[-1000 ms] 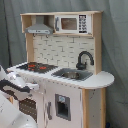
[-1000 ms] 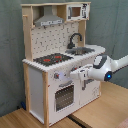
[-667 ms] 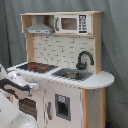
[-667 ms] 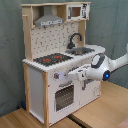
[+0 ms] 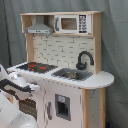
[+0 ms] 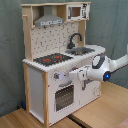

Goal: Play with the kitchen

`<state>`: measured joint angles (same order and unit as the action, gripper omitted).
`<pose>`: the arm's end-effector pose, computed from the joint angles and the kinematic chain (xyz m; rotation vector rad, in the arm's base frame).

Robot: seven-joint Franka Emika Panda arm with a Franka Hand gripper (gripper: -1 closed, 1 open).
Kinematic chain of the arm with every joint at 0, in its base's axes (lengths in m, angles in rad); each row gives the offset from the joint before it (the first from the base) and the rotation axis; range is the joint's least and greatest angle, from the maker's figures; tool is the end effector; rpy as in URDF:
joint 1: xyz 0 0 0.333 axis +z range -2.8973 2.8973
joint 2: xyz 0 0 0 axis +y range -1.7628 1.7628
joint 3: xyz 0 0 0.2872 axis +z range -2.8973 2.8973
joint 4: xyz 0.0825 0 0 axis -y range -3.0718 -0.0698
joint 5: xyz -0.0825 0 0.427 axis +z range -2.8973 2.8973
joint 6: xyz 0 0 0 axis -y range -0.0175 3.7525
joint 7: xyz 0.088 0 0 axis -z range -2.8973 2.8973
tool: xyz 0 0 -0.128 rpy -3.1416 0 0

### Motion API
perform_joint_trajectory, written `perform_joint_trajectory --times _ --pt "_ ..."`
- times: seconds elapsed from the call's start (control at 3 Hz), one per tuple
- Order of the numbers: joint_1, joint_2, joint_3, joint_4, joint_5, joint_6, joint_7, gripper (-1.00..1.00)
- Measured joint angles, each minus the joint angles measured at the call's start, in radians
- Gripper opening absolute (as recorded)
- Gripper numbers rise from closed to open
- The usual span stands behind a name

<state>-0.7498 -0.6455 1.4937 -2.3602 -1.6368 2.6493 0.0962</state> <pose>0.4193 0.3603 0.2938 0.6725 1.6284 0.4419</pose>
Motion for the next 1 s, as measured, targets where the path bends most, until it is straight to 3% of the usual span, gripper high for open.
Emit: perform_joint_trajectory --times 1.0 --pt "0.004 -0.001 0.002 0.0 0.0 -0.003 0.32 -1.0"
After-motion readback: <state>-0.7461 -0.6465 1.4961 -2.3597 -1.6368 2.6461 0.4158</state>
